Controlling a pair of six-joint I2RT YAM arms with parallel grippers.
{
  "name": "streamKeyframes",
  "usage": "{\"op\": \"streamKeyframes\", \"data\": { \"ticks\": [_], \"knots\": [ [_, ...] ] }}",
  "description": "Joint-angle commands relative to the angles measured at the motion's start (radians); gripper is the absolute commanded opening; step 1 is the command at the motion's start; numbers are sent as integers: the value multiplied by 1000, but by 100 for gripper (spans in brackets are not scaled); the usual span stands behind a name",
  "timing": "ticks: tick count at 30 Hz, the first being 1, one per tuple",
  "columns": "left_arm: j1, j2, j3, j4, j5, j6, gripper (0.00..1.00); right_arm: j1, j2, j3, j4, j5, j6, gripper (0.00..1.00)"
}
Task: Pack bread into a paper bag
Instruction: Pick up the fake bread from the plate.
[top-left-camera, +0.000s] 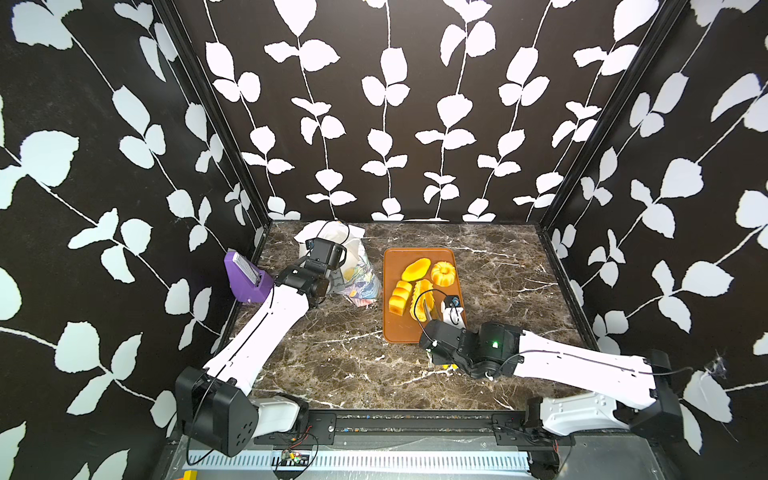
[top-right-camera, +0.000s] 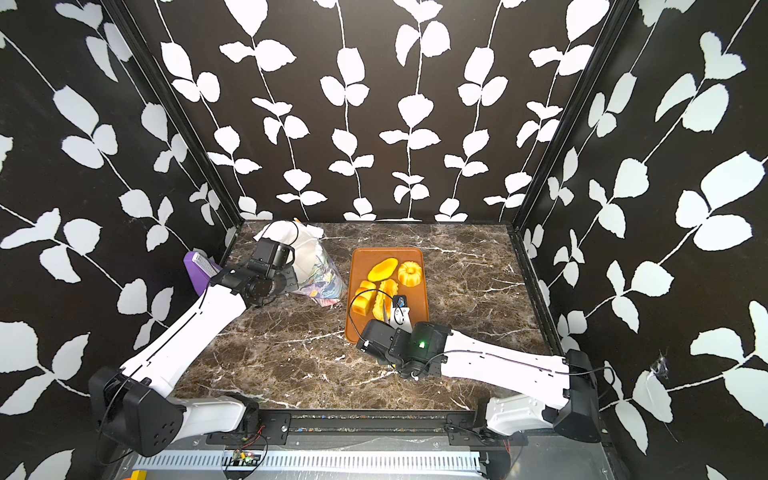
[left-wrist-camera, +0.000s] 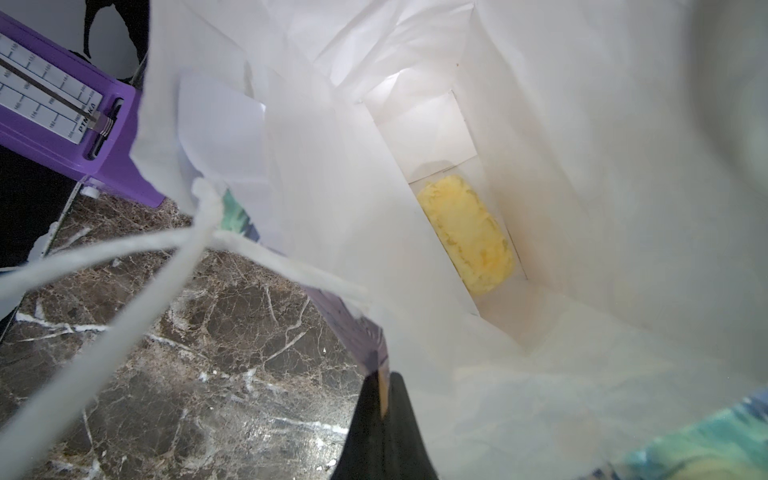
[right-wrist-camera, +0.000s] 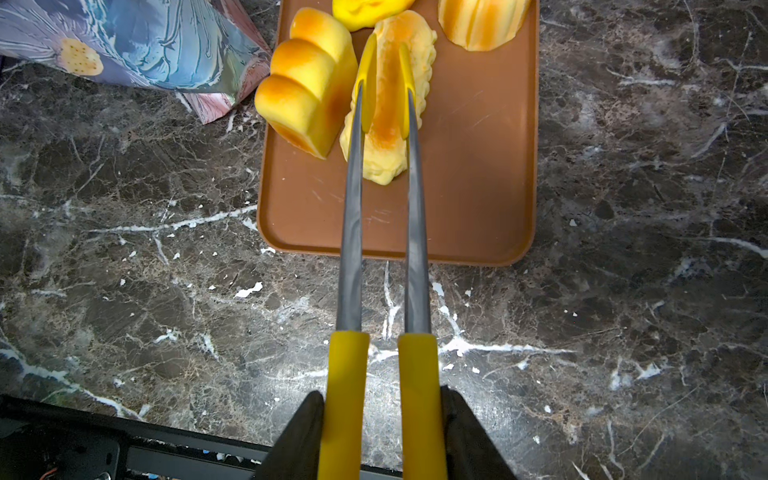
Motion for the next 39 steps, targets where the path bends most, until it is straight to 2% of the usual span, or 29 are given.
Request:
{"op": "streamKeyframes", "data": {
  "ticks": [1,10,16,30,34,39],
  "knots": [
    [2,-15,-11,-29,-5,10,0,3,4,-6,-15,52,11,46],
    [3,-14,-10,-29,-6,12,0,3,13,-10,-19,49,15,51],
    [2,-14,-12,-32,-8,11,0,4,20,-22,3,45,22,59],
    [2,-19,-18,-47,-12,19,0,1,87,-43,83,27,13,58],
    [2,-15,-19,-45,-11,21,0,-5,98,-42,101,31,9,50],
    [2,-15,-19,-45,-8,24,0,-5,90,-48,100,33,14,18]
  ]
}}
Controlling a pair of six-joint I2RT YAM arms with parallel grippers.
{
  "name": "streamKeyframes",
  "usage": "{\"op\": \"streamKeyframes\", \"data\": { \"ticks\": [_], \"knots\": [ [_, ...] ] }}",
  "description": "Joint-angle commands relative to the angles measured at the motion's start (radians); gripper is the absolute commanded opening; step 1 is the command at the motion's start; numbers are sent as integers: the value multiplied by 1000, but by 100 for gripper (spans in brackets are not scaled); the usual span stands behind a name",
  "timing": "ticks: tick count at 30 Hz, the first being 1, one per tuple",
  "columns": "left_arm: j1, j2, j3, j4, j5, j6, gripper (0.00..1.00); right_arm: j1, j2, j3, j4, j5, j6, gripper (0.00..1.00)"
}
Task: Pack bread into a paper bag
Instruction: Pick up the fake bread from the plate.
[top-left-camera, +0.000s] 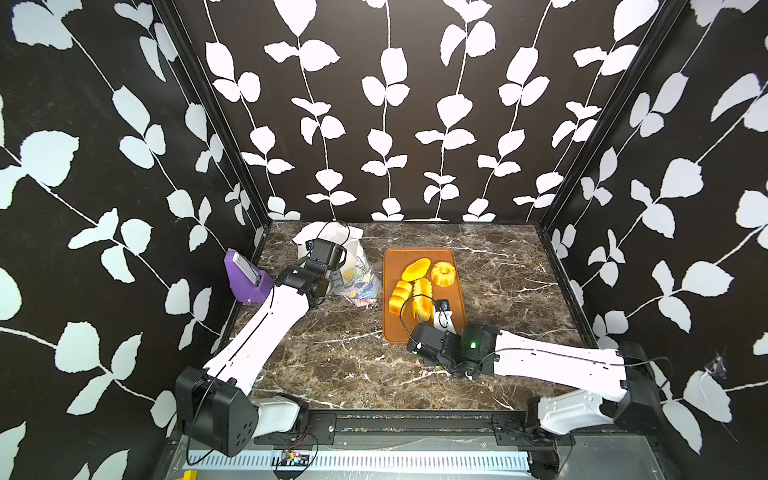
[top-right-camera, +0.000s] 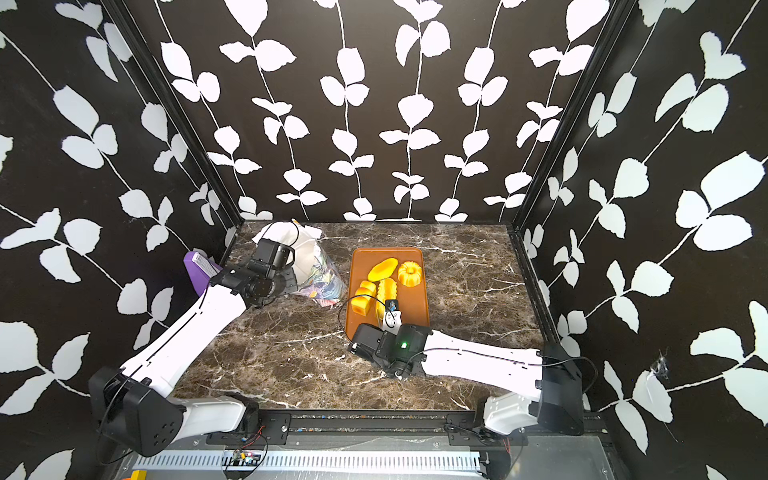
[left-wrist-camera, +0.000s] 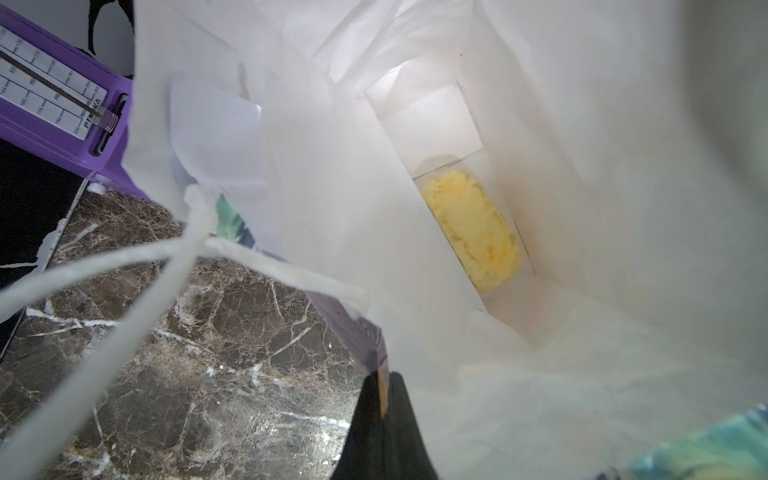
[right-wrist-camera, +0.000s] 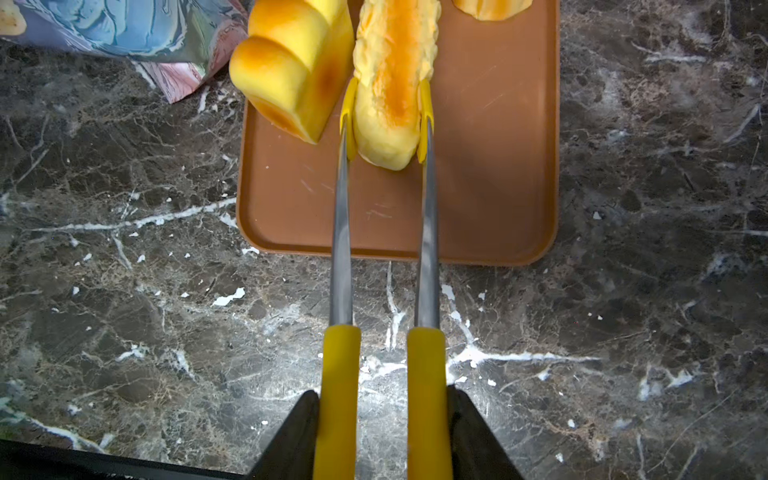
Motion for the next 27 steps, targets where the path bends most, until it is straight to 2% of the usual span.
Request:
{"op": "streamKeyframes", "data": {
  "ticks": [1,9,20,27],
  "knots": [
    [2,-14,-17,-31,-5,12,0,-4,-13,-17,20,32,-2,16],
    [2,-23,11,-41,-13,20,0,-4,-54,13,-35,51,-9,0],
    [2,-35,39,-45,-15,24,0,-4,-67,107,-130,78,-45,0],
    [3,-31,52,-53,-15,30,0,-4,-69,233,-226,109,-90,0]
  ]
}}
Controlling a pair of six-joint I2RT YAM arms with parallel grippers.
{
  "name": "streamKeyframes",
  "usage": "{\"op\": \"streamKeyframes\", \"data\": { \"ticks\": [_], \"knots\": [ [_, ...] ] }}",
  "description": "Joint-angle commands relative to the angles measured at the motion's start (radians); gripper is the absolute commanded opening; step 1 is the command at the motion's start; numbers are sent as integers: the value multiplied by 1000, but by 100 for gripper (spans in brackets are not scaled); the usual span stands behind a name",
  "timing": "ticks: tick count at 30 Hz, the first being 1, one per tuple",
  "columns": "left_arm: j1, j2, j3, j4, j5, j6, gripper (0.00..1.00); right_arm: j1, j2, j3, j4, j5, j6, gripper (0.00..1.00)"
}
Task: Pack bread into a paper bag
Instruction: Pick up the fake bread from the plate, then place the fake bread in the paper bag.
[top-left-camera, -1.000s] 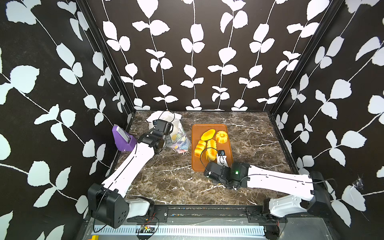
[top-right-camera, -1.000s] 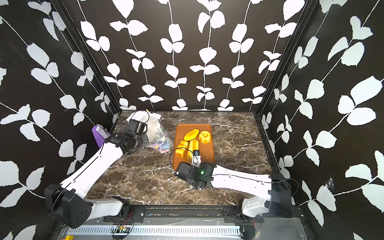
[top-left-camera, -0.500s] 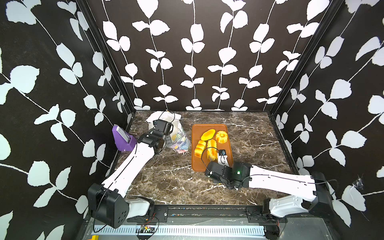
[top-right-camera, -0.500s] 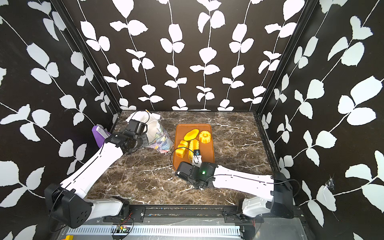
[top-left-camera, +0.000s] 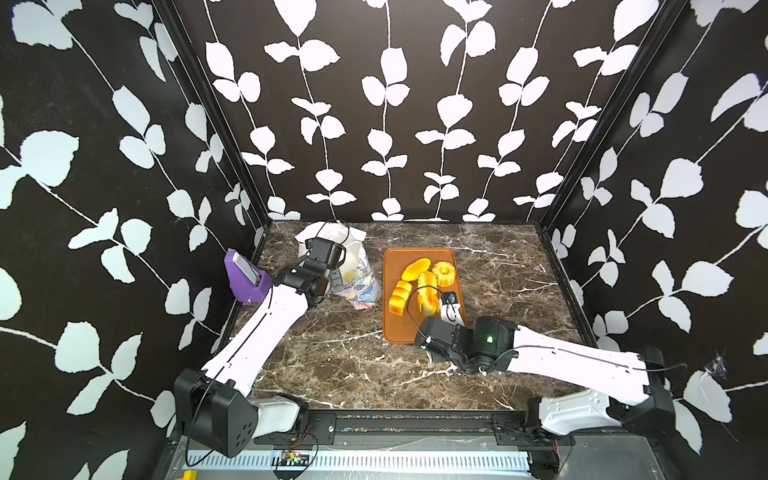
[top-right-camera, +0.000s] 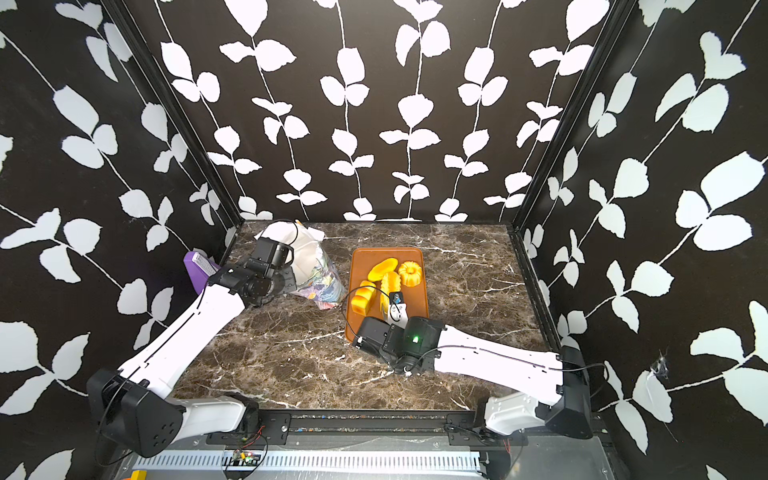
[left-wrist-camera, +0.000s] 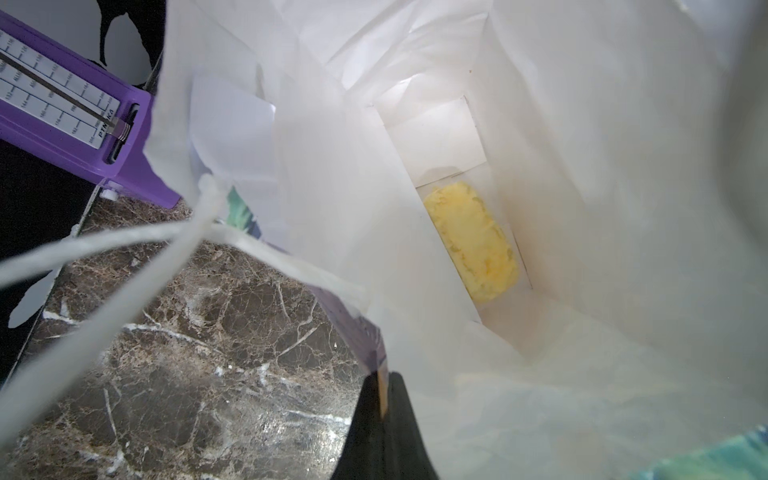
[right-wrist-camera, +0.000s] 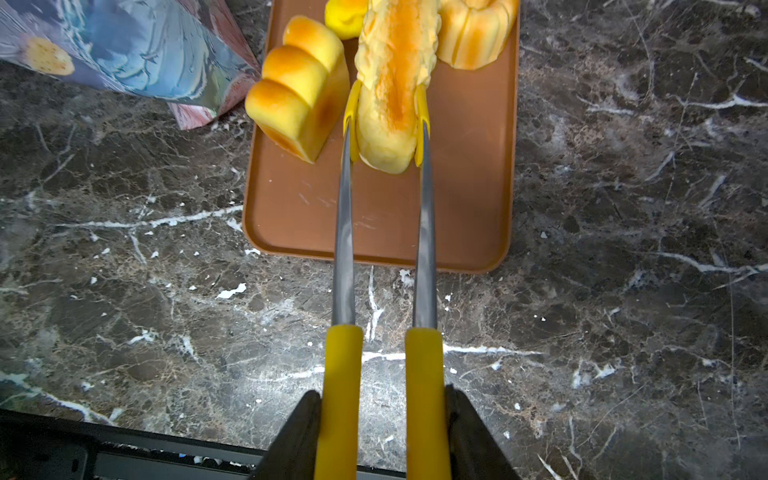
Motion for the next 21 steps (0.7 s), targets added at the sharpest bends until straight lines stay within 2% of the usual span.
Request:
{"op": "streamKeyframes", "data": {
  "ticks": [1,13,21],
  "knots": [
    [2,-28,31,-32,-7,16,0,-4,-21,110,-61,85,-39,0],
    [2,-20,78,-38,-11,81,0,19,22,373,-142,87,-187,0],
    [2,-9,77,-36,-6,81,0,94,199,722,-210,72,-327,0]
  ]
}}
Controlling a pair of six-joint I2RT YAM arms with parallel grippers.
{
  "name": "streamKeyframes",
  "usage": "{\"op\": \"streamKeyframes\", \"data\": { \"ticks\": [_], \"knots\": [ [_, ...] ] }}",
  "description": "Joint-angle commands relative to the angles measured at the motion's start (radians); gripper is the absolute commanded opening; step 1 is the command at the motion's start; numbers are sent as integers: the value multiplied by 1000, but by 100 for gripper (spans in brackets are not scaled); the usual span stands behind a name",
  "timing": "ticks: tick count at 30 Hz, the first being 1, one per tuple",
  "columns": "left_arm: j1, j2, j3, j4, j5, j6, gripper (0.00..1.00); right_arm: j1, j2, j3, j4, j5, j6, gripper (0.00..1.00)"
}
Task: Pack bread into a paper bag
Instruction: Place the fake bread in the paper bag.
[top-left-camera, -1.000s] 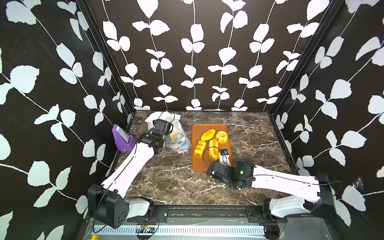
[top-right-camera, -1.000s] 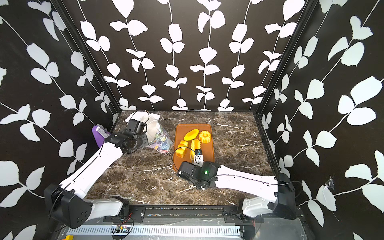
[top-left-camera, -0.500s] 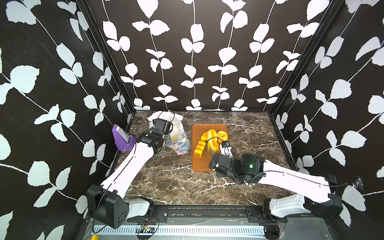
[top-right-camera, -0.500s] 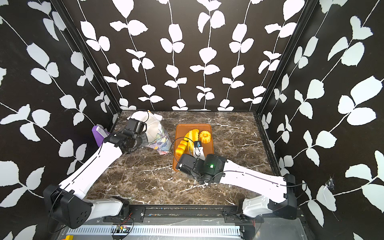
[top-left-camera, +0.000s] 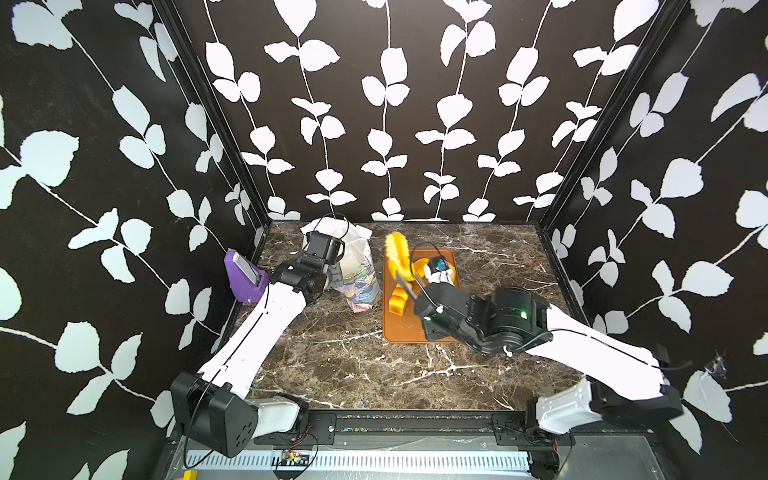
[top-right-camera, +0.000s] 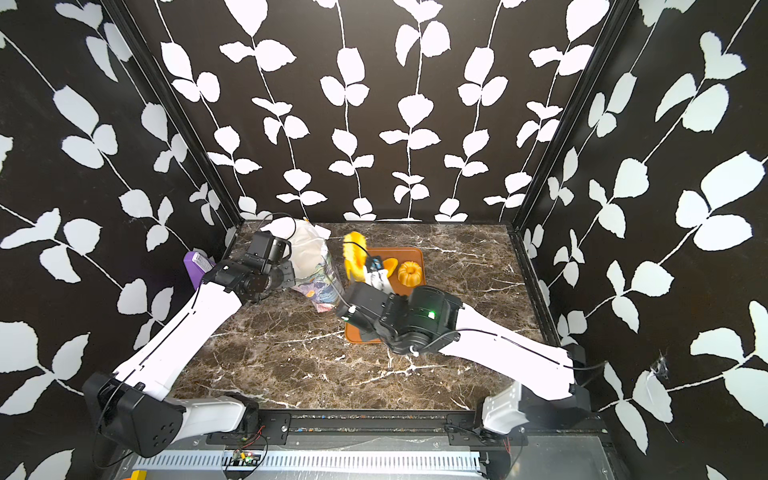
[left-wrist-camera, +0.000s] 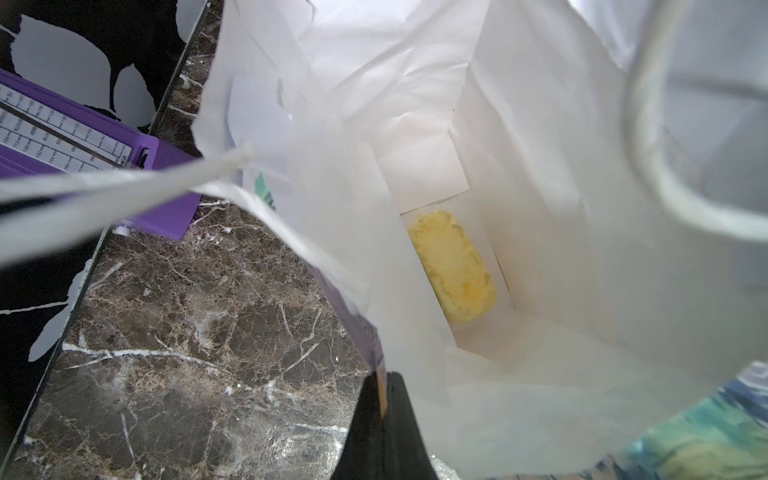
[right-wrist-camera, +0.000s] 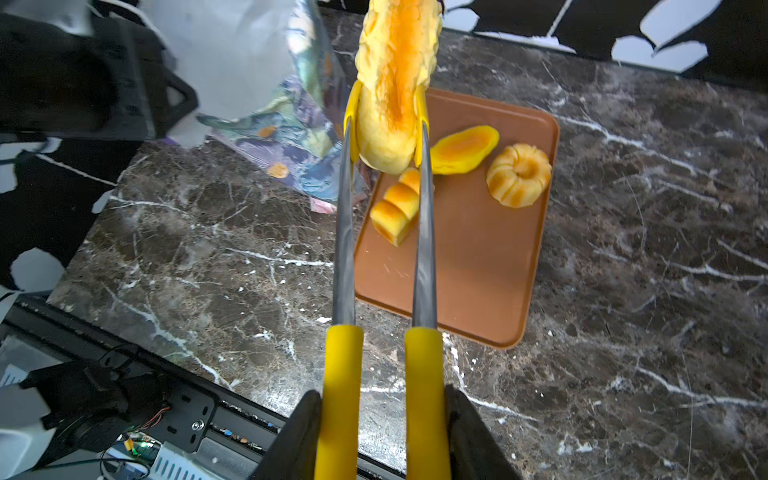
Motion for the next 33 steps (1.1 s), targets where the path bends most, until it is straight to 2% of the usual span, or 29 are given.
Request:
{"op": "streamKeyframes", "data": {
  "ticks": [1,9,19,26,33],
  "knots": [
    [2,-8,17,-23,-7,12,0,42,53,141,-21,32,-80,0],
    [2,-2,10,-15,-1,8,0,106,96,205,-2,14,-72,0],
    [2,11,8,-6,13,7,0,179,137,273,-52,64,-37,0],
    [2,-13,7,-7,17,13,0,174,167,315,-18,101,-99,0],
    [2,-55,-16,-10,30,16,0,117,232,360,28,60,-162,0]
  ]
}}
